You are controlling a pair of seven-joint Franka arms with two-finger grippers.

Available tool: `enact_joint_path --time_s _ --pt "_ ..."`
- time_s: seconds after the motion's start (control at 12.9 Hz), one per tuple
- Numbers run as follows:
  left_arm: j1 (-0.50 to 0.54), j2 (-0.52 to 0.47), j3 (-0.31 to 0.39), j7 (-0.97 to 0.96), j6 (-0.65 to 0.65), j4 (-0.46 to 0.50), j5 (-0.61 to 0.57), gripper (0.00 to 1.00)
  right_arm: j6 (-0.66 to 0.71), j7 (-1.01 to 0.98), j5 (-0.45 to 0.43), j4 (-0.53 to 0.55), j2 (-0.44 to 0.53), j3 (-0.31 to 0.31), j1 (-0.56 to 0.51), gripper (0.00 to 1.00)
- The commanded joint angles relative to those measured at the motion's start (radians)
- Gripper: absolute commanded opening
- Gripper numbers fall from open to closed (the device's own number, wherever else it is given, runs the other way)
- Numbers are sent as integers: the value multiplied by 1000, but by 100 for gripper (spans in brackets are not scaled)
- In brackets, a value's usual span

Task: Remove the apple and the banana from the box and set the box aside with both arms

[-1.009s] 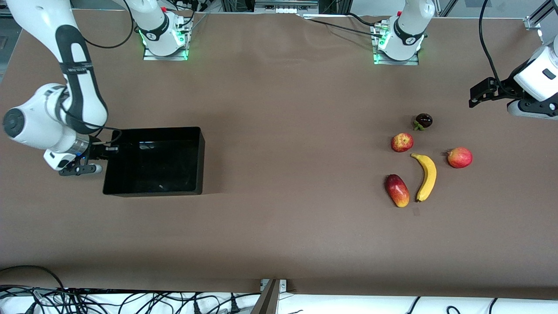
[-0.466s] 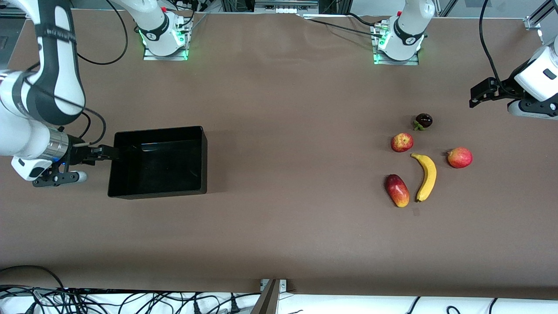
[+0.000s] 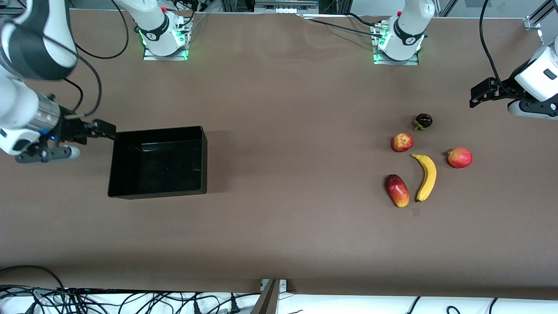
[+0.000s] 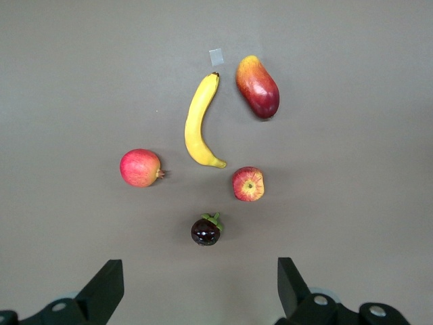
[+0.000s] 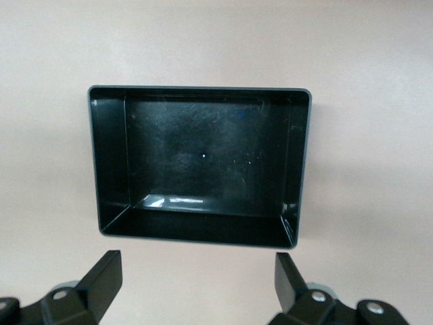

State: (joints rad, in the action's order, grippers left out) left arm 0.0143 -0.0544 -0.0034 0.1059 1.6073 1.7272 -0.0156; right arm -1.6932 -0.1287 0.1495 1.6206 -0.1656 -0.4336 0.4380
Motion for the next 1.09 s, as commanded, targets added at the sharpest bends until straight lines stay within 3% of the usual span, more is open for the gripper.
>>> enact_joint_path --time_s 0.0,0.23,0.47,0.62,1.01 --pt "6 7 -4 -3 -15 -18 3 100 9 26 -59 90 125 70 -31 100" --pt "6 7 -4 -3 -15 -18 3 100 36 92 -108 108 181 266 -186 100" --pt "6 7 -4 -3 -15 -18 3 100 70 84 -113 99 198 400 -312 100" --pt "4 7 -4 -3 -18 -18 3 100 73 75 -140 90 195 429 -335 100" --pt "4 7 -4 -3 -18 -18 5 100 72 70 -145 52 176 423 -335 100"
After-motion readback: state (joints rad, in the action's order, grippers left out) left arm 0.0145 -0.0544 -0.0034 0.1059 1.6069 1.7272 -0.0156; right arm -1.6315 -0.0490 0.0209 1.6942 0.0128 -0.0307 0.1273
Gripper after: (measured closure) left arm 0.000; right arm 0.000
